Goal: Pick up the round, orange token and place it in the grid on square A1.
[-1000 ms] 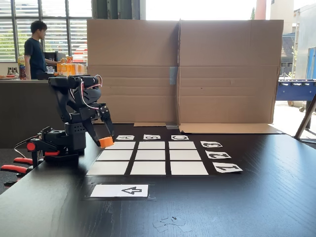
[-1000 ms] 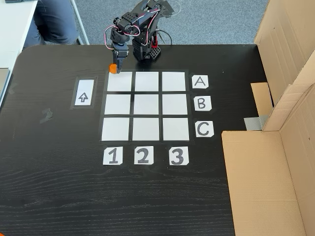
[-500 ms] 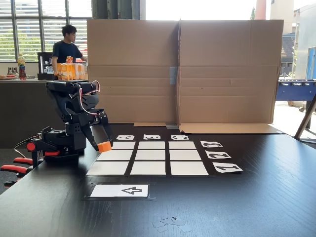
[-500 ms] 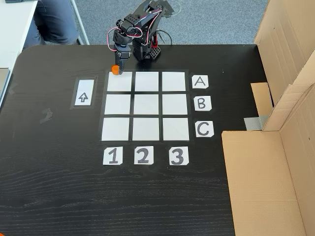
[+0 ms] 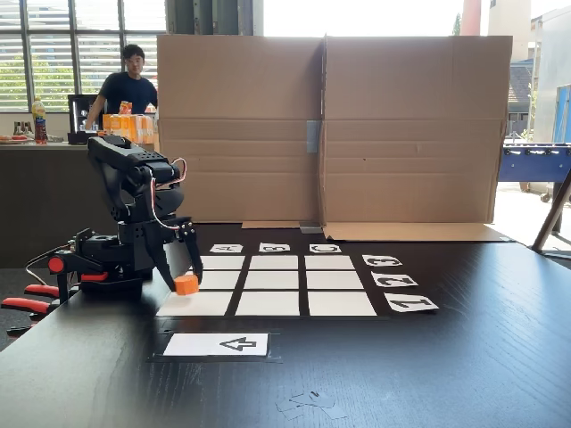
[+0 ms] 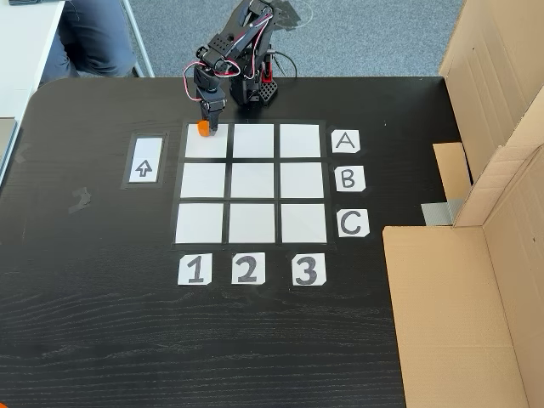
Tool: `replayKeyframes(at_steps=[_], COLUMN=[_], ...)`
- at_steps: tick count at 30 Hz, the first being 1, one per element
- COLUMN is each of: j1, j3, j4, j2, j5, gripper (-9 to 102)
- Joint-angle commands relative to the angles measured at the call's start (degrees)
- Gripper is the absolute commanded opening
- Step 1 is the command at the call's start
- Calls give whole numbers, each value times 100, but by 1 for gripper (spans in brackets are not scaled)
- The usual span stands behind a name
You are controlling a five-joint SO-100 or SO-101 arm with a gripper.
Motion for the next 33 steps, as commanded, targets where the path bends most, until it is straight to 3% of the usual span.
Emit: replayKeyframes(at_steps=[1, 28, 33], j1=[-62, -211, -211], j3=[-9, 35, 88], j4=[-158, -738, -738], j2=[-167, -765, -721], j5=[-62, -62, -62], gripper=[5, 8, 14])
